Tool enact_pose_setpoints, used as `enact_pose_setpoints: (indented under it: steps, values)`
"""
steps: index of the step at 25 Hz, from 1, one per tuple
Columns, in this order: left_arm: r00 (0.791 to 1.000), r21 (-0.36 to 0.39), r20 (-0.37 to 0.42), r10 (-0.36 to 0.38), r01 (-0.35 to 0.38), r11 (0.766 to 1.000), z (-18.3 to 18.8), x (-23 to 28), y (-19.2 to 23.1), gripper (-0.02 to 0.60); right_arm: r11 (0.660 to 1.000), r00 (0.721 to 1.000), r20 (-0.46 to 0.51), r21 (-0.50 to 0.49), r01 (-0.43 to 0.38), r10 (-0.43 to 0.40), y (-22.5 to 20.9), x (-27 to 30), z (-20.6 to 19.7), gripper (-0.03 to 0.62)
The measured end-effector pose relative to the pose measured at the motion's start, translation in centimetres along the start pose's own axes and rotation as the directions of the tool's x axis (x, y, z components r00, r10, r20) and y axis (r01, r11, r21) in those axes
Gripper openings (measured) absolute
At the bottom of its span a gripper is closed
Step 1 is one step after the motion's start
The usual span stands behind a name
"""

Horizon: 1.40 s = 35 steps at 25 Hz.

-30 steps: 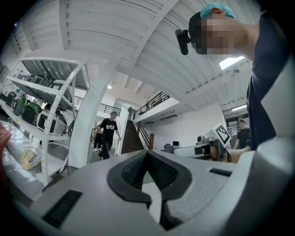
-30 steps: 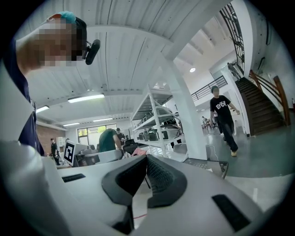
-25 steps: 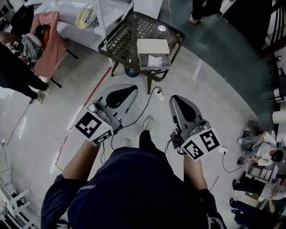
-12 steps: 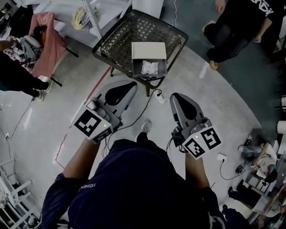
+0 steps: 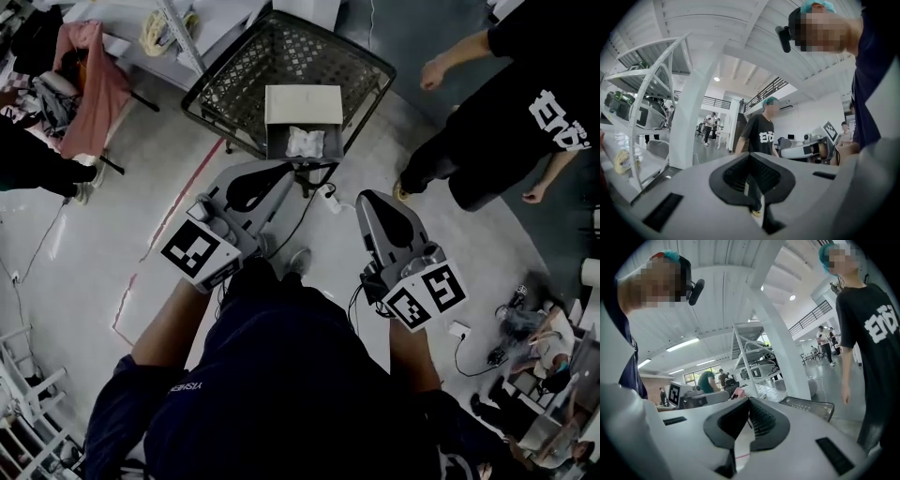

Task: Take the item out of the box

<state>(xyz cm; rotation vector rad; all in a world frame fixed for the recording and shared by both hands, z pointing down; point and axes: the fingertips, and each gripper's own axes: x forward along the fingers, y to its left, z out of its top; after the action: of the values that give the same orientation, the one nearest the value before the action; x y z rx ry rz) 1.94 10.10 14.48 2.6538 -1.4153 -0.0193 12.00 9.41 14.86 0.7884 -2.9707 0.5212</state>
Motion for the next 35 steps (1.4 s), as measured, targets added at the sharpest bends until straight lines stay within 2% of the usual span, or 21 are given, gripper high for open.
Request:
enact_pose_setpoints:
  steps: [6,12,20,29,33,35]
  values:
    - [0.999,0.000,-0.034,-0.026,0.026,1.000,-1.7,3.1,3.4,0.006,0.999,0.999,-0.038,0.025,0.023,-0.022,-2.7,2.9,-0.9,0.023]
    - [0.992,-0.024,-0.099,-0.081,0.079,0.997,-4.4,6.6,7.8,0.006,0.994,0.995,-0.062,0.064,0.084,-0.080,-6.0,6.4,-1.5,0.023]
    - [0.958,-0.024,-0.203,-0.203,0.203,0.979,-9.3,10.6,13.0,0.006,0.969,0.975,-0.108,0.136,0.207,-0.193,-9.7,10.7,-4.1,0.023]
    - [0.882,-0.013,-0.345,-0.321,0.337,0.941,-16.6,15.1,16.7,0.008,0.928,0.947,-0.163,0.208,0.309,-0.278,-13.6,13.9,-7.8,0.023]
    - [0.817,-0.001,-0.432,-0.382,0.423,0.906,-20.6,16.4,16.8,0.012,0.898,0.928,-0.197,0.254,0.359,-0.315,-14.8,14.2,-10.1,0.023]
    - [0.785,0.003,-0.472,-0.402,0.457,0.889,-22.7,16.9,16.9,0.041,0.885,0.921,-0.212,0.272,0.377,-0.327,-15.4,14.2,-11.3,0.023]
